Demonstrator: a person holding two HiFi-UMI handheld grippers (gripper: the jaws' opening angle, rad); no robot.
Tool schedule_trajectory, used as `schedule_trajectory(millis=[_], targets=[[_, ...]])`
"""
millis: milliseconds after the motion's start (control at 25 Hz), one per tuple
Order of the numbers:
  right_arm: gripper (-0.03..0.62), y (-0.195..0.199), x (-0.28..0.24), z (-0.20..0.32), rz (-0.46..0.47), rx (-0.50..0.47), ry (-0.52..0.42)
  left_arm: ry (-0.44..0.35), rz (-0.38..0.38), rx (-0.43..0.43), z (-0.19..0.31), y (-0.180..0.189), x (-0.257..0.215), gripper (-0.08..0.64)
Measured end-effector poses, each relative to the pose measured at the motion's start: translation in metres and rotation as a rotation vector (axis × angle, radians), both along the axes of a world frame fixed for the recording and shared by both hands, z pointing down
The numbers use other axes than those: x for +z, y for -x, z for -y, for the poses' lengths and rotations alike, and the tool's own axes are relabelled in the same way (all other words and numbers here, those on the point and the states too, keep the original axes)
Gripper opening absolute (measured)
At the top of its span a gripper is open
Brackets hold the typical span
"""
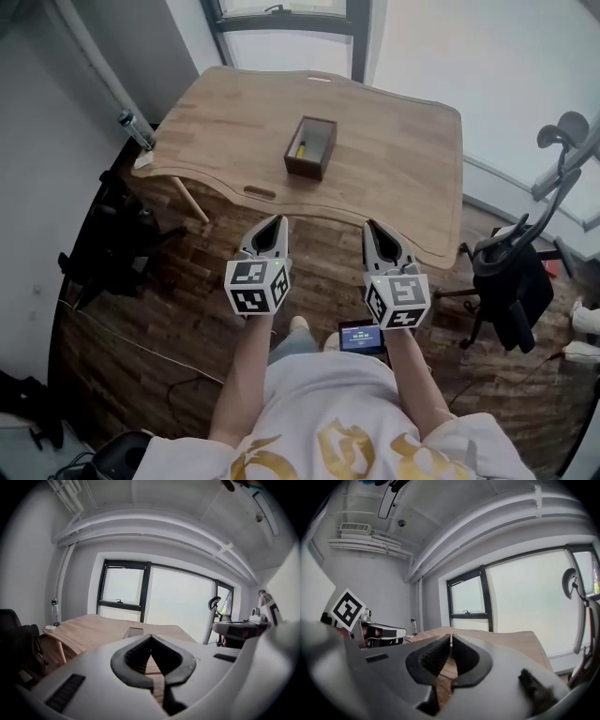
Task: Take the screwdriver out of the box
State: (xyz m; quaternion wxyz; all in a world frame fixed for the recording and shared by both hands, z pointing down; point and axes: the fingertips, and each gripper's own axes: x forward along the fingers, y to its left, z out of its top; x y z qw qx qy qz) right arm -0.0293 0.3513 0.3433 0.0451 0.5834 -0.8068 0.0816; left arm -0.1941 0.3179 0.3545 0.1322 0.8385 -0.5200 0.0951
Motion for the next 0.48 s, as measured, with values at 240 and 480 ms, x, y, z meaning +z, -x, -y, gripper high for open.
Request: schedule_trajectory(millis=[240, 480], targets=[[0.034, -0.009, 0.002, 0.013, 0.0, 0.007, -0.001, -0.021, 0.016, -0.028, 0.026, 0.004, -0.01, 0.014], [0.034, -0.021, 0.008, 0.04, -0.003, 0.012, 0.004, -0.024, 0.008, -0.042, 0.055, 0.0, -0.008, 0.014]])
